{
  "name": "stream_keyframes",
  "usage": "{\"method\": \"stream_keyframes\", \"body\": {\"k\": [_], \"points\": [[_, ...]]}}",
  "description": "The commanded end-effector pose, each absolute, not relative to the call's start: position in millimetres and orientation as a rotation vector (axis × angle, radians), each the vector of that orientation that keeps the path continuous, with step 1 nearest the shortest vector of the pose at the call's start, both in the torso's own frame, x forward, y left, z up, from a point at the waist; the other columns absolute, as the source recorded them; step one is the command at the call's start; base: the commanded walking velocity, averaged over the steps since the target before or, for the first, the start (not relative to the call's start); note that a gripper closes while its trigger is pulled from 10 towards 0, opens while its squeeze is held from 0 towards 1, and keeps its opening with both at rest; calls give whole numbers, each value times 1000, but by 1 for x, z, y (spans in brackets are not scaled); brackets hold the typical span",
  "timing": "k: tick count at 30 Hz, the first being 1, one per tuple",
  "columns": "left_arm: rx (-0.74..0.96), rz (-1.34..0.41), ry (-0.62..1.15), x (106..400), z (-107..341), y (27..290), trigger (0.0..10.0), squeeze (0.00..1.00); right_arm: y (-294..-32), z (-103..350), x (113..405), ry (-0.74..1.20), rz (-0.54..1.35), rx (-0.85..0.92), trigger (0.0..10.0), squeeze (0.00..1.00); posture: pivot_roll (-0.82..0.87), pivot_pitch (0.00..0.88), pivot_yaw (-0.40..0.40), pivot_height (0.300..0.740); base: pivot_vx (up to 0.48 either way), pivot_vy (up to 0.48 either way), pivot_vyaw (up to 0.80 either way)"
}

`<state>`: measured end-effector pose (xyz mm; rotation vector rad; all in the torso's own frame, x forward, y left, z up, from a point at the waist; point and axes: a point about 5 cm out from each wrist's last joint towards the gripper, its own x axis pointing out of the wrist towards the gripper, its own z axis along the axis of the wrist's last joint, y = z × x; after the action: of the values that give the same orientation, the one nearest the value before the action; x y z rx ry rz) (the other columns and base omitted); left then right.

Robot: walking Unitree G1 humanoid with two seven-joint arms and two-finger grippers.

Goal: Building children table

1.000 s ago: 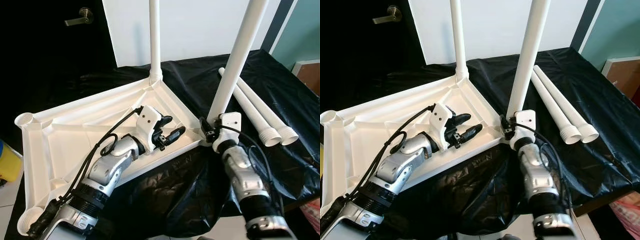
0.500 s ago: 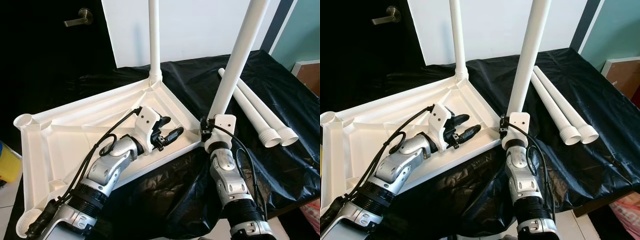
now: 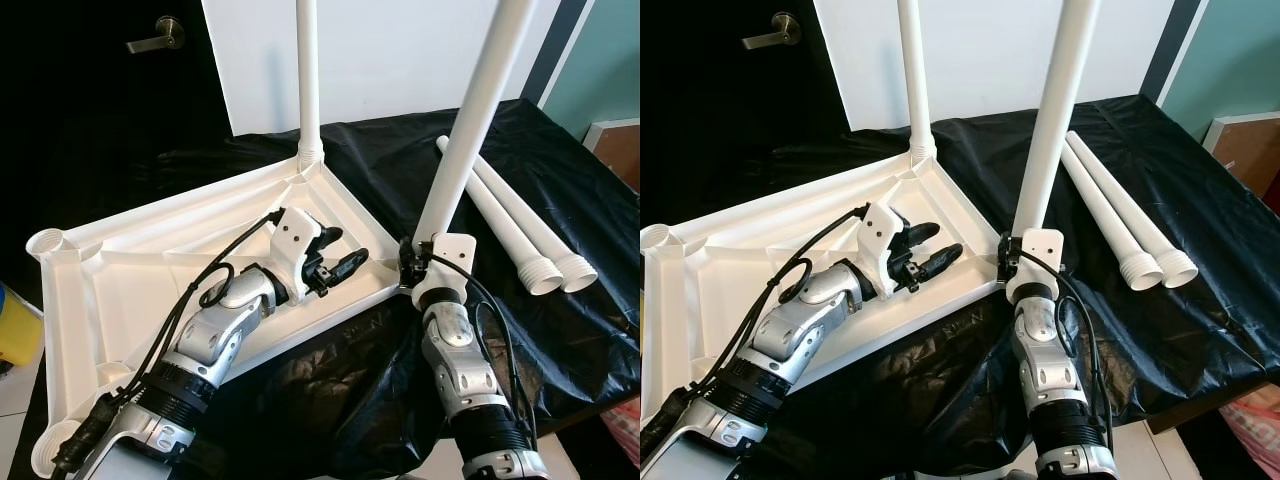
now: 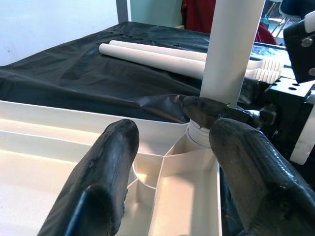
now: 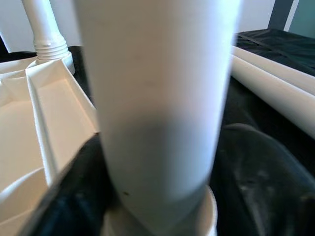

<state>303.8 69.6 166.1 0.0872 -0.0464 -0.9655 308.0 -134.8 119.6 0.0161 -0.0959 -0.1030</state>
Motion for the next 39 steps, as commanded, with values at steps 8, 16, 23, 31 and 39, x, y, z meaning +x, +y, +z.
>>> {"method": "stream_keyframes", "body": {"k": [8, 16, 23, 31, 39], "points": [[106, -1143, -33, 296, 163, 65, 10000, 0, -152, 123, 302, -119, 95, -5, 10000, 961, -43, 5, 16, 740, 0, 0, 0], [116, -1148, -35, 299, 163, 66, 10000, 0, -159, 128, 308, -108, 290, -41, 10000, 0, -46, 0, 28, 740, 0, 0, 0], [125, -1161, -39, 299, 164, 63, 10000, 0, -162, 127, 320, -82, 427, -120, 10000, 0, -48, 0, 39, 740, 0, 0, 0], [130, -1164, -44, 299, 165, 63, 10000, 0, -162, 125, 327, -51, 480, -143, 0, 0, -36, 0, 32, 740, 0, 0, 0], [143, -1154, -32, 296, 160, 64, 10000, 0, -170, 115, 326, -10, 481, -154, 0, 0, -26, 0, 20, 740, 0, 0, 0]]}}
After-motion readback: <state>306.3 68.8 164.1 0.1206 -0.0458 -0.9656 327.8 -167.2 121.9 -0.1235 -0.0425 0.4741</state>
